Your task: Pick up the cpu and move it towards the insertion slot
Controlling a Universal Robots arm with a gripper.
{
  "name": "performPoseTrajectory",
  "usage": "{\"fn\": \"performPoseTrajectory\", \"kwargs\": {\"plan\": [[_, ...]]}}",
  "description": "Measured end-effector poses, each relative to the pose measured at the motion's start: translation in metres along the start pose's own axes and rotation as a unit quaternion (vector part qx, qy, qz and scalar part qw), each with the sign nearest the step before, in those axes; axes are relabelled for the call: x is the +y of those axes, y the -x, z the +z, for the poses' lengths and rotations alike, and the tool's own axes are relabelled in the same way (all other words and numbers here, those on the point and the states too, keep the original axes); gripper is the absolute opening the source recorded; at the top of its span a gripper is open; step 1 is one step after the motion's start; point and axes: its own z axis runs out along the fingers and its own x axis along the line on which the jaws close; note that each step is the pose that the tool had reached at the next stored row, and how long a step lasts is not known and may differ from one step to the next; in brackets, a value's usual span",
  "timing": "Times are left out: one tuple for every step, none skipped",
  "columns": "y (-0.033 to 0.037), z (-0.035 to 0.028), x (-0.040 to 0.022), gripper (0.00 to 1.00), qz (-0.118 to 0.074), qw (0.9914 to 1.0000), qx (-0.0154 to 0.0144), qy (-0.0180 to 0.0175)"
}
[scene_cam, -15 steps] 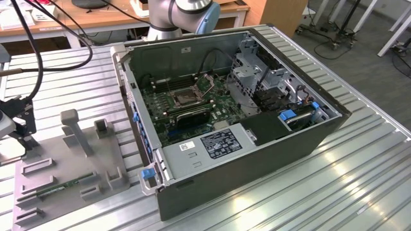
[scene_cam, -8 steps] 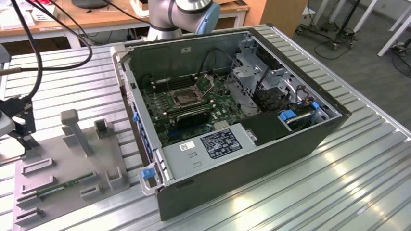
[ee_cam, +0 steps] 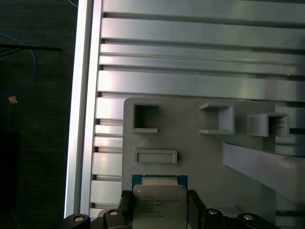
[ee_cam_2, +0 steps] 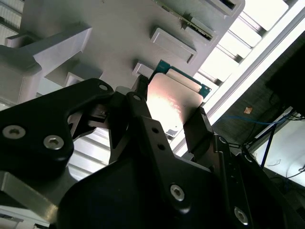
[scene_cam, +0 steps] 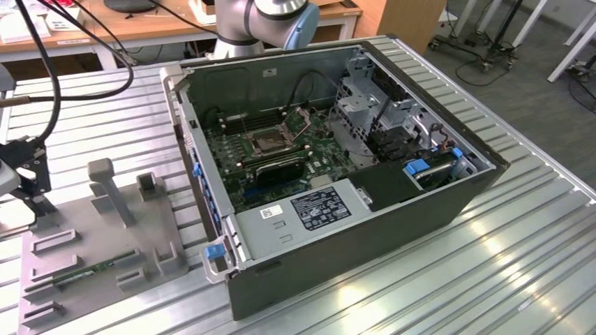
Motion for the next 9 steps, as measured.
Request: {"fn": "performPoseTrajectory", "kwargs": {"plan": [[0.0,-0.0002,0.0,0.55,0.0,1.0,0.0,0.0],[0.0,-0.0004,0.0,0.55,0.0,1.0,0.0,0.0],[0.0,-0.0007,0.0,0.55,0.0,1.0,0.0,0.0],[0.0,-0.0009,0.0,0.55,0.0,1.0,0.0,0.0],[0.0,-0.0011,0.0001,0.55,0.0,1.0,0.0,0.0],[0.0,-0.0014,0.0001,0.55,0.0,1.0,0.0,0.0],[0.0,-0.0015,0.0001,0.55,0.0,1.0,0.0,0.0],[0.0,-0.003,0.0001,0.55,0.0,1.0,0.0,0.0],[0.0,-0.0041,0.0002,0.55,0.0,1.0,0.0,0.0]]}}
